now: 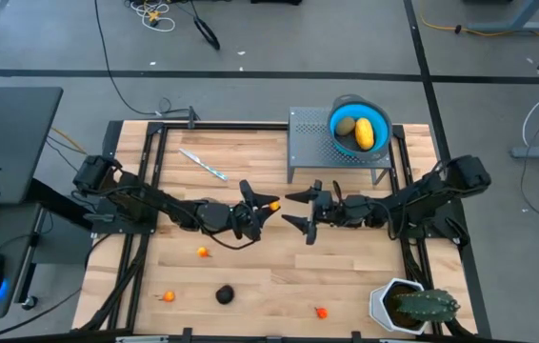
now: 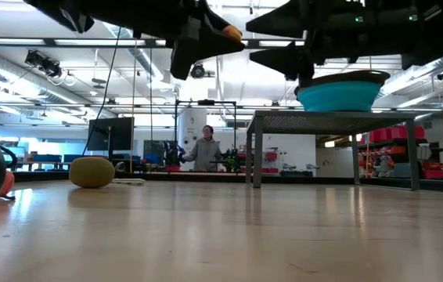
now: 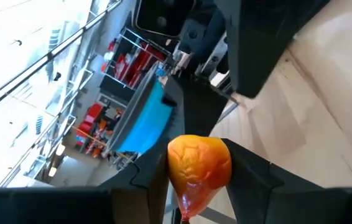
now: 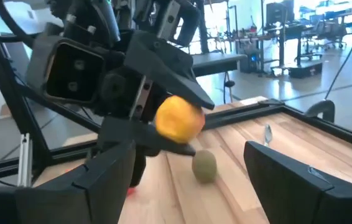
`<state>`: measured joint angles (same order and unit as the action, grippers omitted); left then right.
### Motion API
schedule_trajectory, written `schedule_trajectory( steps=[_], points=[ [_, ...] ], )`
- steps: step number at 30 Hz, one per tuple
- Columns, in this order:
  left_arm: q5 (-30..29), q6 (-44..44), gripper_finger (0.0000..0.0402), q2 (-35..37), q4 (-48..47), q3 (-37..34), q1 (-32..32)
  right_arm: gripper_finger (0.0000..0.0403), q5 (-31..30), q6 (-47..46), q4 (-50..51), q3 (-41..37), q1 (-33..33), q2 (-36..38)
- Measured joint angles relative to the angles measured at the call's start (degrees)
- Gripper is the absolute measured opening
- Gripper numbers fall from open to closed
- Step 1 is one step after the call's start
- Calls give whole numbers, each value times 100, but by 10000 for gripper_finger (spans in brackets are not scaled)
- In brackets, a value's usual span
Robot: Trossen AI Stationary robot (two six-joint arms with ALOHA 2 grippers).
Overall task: Pick & Place Fruit
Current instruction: Put the orange pear into the blue strainer bowl on the shelf
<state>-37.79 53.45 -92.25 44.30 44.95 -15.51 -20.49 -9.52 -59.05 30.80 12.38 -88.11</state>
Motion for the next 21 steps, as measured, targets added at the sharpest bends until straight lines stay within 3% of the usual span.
schedule_trajectory(
  steps=[7, 21],
  points=[
    [119, 115, 142, -61, -192, 143, -79, 309, 124, 158, 4, 409, 0, -300],
    [38, 682, 142, -63, -257, 142, -175, 302, 144, -241, -126, 442, -161, -562]
  ],
)
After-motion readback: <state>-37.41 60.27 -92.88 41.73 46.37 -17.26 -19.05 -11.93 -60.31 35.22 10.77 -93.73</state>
